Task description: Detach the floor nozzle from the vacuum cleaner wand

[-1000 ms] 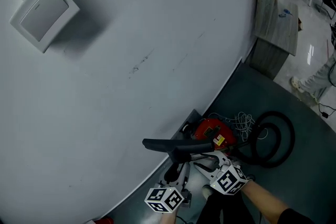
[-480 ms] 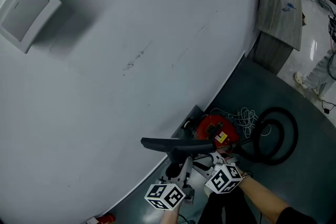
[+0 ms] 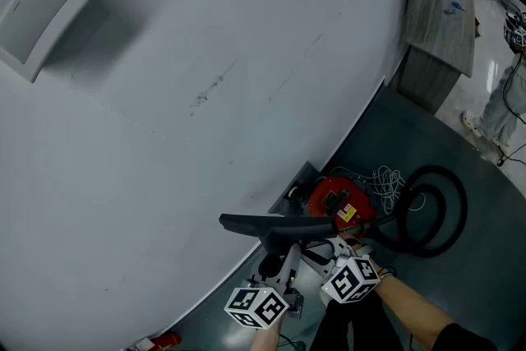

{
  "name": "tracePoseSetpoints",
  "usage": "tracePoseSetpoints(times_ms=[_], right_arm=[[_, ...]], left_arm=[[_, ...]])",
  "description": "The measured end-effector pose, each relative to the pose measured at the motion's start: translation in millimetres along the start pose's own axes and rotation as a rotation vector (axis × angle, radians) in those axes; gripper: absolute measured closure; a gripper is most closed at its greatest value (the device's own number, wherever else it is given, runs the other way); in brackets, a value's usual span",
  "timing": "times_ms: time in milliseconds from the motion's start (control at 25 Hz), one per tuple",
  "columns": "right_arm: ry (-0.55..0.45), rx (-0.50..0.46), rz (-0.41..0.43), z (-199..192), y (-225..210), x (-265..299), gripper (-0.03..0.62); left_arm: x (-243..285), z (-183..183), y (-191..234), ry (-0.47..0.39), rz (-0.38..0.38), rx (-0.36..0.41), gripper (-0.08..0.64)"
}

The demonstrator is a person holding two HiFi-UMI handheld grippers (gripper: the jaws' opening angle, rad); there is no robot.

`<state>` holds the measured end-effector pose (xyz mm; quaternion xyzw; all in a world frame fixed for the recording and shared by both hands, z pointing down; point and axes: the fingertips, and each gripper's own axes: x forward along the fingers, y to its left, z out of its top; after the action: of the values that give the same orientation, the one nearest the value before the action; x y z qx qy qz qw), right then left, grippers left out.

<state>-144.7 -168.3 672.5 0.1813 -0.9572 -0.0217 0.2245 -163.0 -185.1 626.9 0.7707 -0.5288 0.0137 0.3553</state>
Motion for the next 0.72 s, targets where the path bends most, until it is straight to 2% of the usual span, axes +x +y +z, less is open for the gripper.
tracePoseSetpoints(times_ms=[80, 200, 240, 280, 480, 600, 640, 680, 720], right_arm=[[0.002, 0.006, 0.003, -0.3, 0.1, 0.8, 0.443], [0.003, 0.018, 0.007, 0.2, -0.1, 1.7, 0.443], [0.002, 0.019, 0.007, 0.2, 0.0, 1.1, 0.443], [0.001, 0.020, 0.005, 0.2, 0.4, 0.2, 0.443], [-0.001, 0.029, 0.002, 0.1, 0.8, -1.6, 0.443], [-0.001, 0.035, 0.008, -0.3, 0.8, -1.8, 0.443], [0.000, 0.037, 0.011, -0.3, 0.9, -1.8, 0.443], [0.001, 0.038, 0.014, 0.0, 1.1, -1.7, 0.443], [0.002, 0.038, 0.018, 0.5, 1.2, -1.6, 0.443]], left_arm=[[-0.3, 0.5, 0.1, -0.001, 0.007, 0.025, 0.387], [-0.9, 1.0, -1.2, 0.005, 0.035, 0.116, 0.387], [-1.2, 0.8, -2.0, 0.005, 0.037, 0.124, 0.387], [-1.6, 0.4, -2.4, 0.004, 0.031, 0.110, 0.387], [-2.8, -0.6, 0.2, 0.004, -0.039, -0.058, 0.387], [-2.8, -1.2, 0.2, 0.016, -0.074, -0.079, 0.387], [-3.0, -0.8, -0.5, 0.020, -0.080, -0.049, 0.387], [-3.4, -0.1, -2.1, 0.027, -0.079, 0.014, 0.387], [-3.8, 0.9, -4.7, 0.039, -0.073, 0.110, 0.387]])
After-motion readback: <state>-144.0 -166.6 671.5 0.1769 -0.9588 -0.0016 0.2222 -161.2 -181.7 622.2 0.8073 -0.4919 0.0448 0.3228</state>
